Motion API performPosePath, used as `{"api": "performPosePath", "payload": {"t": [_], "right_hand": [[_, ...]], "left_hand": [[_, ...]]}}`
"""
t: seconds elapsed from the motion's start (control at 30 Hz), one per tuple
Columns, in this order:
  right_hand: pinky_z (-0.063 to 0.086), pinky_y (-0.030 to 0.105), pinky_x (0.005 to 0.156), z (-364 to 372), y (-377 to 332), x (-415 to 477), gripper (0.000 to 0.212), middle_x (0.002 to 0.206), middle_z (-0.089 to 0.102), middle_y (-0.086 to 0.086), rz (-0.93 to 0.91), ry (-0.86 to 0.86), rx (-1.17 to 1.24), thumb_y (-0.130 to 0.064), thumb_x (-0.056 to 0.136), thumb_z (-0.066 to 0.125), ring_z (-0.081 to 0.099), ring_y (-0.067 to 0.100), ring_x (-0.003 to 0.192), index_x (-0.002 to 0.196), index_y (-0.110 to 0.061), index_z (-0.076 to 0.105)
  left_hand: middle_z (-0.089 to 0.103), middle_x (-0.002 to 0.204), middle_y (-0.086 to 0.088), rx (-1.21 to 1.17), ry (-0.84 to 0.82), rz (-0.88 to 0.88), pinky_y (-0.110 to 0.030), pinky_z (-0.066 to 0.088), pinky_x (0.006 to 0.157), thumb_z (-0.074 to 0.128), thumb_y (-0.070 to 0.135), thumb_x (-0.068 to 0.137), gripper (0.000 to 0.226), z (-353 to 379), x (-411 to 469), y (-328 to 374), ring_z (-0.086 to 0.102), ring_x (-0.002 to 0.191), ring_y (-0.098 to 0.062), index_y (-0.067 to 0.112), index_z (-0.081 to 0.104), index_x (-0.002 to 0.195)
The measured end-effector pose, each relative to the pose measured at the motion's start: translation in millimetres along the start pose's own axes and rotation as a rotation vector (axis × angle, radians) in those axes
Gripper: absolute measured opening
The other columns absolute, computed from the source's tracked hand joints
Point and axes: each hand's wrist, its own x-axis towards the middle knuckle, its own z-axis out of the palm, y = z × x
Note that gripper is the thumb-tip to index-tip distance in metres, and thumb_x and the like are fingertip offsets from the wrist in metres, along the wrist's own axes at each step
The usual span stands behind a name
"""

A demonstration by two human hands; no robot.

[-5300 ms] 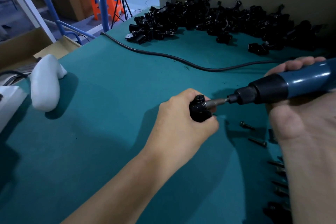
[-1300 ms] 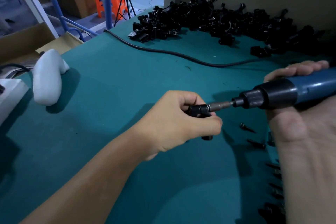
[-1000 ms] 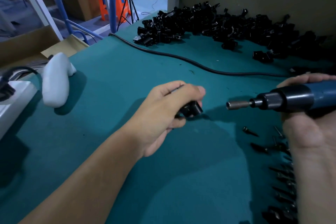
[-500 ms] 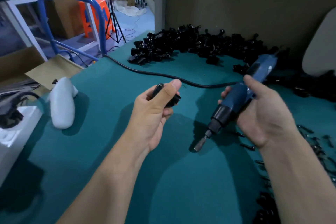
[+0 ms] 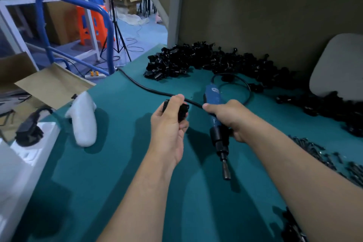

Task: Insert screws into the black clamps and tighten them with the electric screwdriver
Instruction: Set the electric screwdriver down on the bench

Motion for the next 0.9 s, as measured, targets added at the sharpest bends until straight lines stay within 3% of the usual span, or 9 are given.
{"api": "performPosePath", "payload": {"t": [0.1,0.2,0.3,0.4,0.5,0.6,0.7,0.8,0.9], "right_hand": [[0.049,0.032,0.064,10,0,2,0.035,0.091,0.065,0.009,-0.049,0.079,-0.151,-0.043,0.086,0.075,0.063,0.028,0.075,0.088,-0.015,0.055],[0.042,0.030,0.060,15,0,0,0.042,0.093,0.066,0.008,-0.080,0.145,-0.353,-0.050,0.084,0.073,0.064,0.029,0.082,0.097,-0.011,0.061],[0.034,0.030,0.053,18,-3,-5,0.051,0.094,0.063,0.004,-0.092,0.202,-0.476,-0.055,0.080,0.075,0.059,0.021,0.075,0.105,-0.014,0.058],[0.036,0.030,0.054,22,-5,-9,0.051,0.093,0.062,0.005,-0.094,0.219,-0.515,-0.056,0.079,0.072,0.059,0.025,0.080,0.105,-0.015,0.058],[0.046,0.035,0.072,19,-5,-20,0.047,0.092,0.060,0.005,-0.071,0.244,-0.593,-0.059,0.086,0.063,0.058,0.032,0.104,0.105,-0.016,0.059],[0.048,0.039,0.095,9,-1,-43,0.031,0.112,0.066,0.002,-0.287,0.389,-0.307,-0.045,0.096,0.059,0.057,0.026,0.117,0.117,-0.022,0.064],[0.052,0.027,0.089,0,3,-88,0.020,0.099,0.073,-0.013,-0.504,0.276,0.116,-0.039,0.094,0.061,0.065,0.003,0.095,0.104,-0.030,0.074],[0.051,0.017,0.087,-10,20,-128,0.021,0.109,0.070,-0.011,-0.553,0.207,0.082,-0.036,0.094,0.067,0.064,-0.001,0.093,0.113,-0.033,0.073],[0.057,0.034,0.091,-40,46,-159,0.017,0.105,0.073,-0.007,-0.483,0.306,0.299,-0.023,0.097,0.069,0.069,0.011,0.093,0.112,-0.029,0.074]], "left_hand": [[0.061,0.065,0.005,-0.016,0.021,-0.005,-0.017,0.031,0.041,0.071,0.015,0.094,0.019,-1,3,-1,0.051,0.052,-0.006,0.015,0.061,0.077],[0.060,0.066,0.004,-0.004,0.020,-0.010,-0.018,0.032,0.042,0.072,0.016,0.093,0.020,-2,6,-3,0.050,0.053,-0.006,0.015,0.060,0.078],[0.061,0.070,0.003,0.035,-0.012,-0.007,-0.019,0.034,0.044,0.077,0.024,0.092,0.020,-2,5,-5,0.051,0.056,-0.007,0.015,0.063,0.080],[0.065,0.072,0.004,0.114,-0.092,0.017,-0.016,0.038,0.047,0.082,0.044,0.083,0.028,1,2,-6,0.053,0.058,-0.007,0.019,0.071,0.076],[0.072,0.080,0.002,0.203,-0.180,-0.013,-0.014,0.045,0.052,0.074,0.071,0.066,0.049,7,-5,-6,0.061,0.062,-0.006,0.023,0.081,0.074],[0.072,0.076,0.003,0.167,-0.206,0.011,-0.015,0.041,0.048,0.055,0.082,0.072,0.063,13,-9,-5,0.052,0.054,-0.006,0.026,0.083,0.074],[0.070,0.077,-0.003,0.183,-0.231,0.037,-0.022,0.043,0.055,0.046,0.076,0.093,0.065,21,-21,-7,0.059,0.064,-0.015,0.021,0.079,0.083],[0.066,0.088,-0.006,0.214,-0.287,0.085,-0.032,0.056,0.066,0.055,0.061,0.097,0.046,38,-49,-13,0.066,0.079,-0.018,0.017,0.064,0.092],[0.057,0.083,0.000,0.393,-0.437,0.130,-0.044,0.050,0.078,0.059,0.062,0.087,0.044,57,-90,-21,0.058,0.084,-0.022,0.019,0.054,0.095]]}}
